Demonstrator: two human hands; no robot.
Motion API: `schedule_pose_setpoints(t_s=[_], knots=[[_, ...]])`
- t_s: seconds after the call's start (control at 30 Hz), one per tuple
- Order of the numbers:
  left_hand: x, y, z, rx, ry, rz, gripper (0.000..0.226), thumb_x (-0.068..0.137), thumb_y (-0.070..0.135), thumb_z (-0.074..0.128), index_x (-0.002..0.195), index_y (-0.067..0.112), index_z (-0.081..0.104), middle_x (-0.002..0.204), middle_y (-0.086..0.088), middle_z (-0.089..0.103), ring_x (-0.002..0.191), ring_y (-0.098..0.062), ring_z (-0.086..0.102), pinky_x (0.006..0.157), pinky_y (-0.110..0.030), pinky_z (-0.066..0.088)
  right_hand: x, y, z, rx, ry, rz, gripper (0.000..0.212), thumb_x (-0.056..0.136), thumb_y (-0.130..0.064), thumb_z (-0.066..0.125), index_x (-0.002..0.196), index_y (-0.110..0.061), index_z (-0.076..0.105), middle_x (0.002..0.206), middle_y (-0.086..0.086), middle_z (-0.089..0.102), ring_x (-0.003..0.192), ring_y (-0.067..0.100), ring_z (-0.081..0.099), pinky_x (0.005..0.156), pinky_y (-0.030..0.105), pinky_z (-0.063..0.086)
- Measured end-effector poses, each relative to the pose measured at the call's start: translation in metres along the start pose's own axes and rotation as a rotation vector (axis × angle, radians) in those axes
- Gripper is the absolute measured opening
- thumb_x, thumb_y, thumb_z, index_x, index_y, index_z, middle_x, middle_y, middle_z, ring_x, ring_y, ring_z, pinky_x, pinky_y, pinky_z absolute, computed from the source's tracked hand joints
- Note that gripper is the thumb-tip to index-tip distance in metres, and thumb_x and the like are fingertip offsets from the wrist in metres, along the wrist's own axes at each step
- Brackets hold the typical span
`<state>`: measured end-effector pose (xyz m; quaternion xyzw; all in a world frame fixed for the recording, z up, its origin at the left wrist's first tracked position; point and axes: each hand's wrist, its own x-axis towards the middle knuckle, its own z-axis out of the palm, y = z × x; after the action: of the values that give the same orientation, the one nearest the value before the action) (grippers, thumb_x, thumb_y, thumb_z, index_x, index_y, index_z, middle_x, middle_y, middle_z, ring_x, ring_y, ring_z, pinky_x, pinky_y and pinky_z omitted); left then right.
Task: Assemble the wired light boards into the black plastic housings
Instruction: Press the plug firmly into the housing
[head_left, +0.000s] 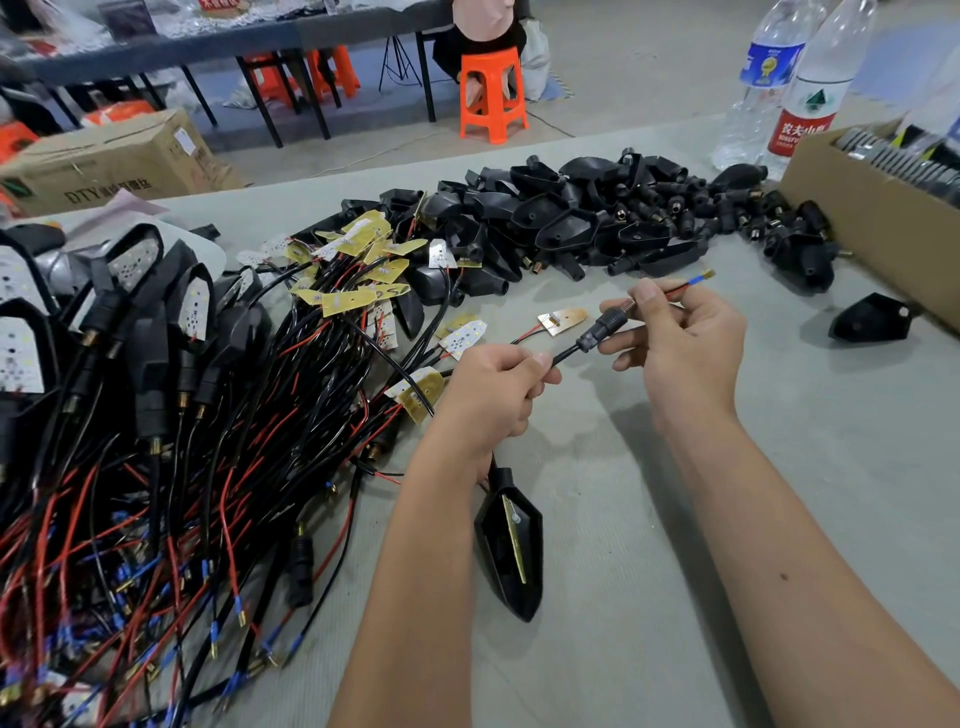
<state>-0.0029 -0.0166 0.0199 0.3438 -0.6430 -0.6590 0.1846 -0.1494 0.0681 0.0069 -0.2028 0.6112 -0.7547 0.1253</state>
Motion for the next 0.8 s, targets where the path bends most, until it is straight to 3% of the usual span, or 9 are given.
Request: schedule_pose_setpoints(t_s=[0.2,0.47,0.63,0.8], knots=[[0.000,-0.002,0.002,0.058,-0.013,0.095,0.026,0.105,0.016,0.057,0.085,0.007,0.070,0.061,0.003,0.042,0.044,-0.008,0.027,0.042,-0.018,0.024,-0.003,0.003,0.001,-0.074,0.097,-0.058,0.018,0.102,-0.021,0.061,0.086,-0.014,0.061,0.077,0.011,0.073,0.051,0.026,0.069,0.042,0.031,0.051],[0.004,-0.005,-0.002,0.299,0.132,0.386,0.018,0.098,0.016,0.065,0.084,0.016,0.075,0.061,0.014,0.054,0.053,-0.001,0.046,0.053,-0.015,0.034,-0.004,0.000,0.000,-0.164,0.118,-0.265,0.014,0.099,-0.022,0.066,0.090,-0.011,0.064,0.066,0.003,0.067,0.051,0.019,0.067,0.042,0.027,0.051],[0.007,-0.008,0.000,0.348,0.228,0.430,0.017,0.099,0.016,0.063,0.088,0.011,0.075,0.064,-0.008,0.056,0.056,-0.009,0.042,0.053,-0.023,0.033,0.001,-0.002,-0.001,0.098,-0.008,-0.028,0.020,0.100,-0.022,0.067,0.088,-0.006,0.068,0.069,0.004,0.071,0.058,0.019,0.064,0.051,0.026,0.051],[0.010,-0.008,0.000,0.134,0.251,0.310,0.023,0.101,0.014,0.061,0.082,0.015,0.073,0.059,0.007,0.049,0.048,-0.011,0.034,0.050,-0.026,0.028,0.001,-0.002,0.003,0.280,-0.153,0.131,0.024,0.097,-0.029,0.071,0.088,-0.009,0.079,0.081,0.007,0.073,0.067,0.014,0.062,0.057,0.022,0.051]])
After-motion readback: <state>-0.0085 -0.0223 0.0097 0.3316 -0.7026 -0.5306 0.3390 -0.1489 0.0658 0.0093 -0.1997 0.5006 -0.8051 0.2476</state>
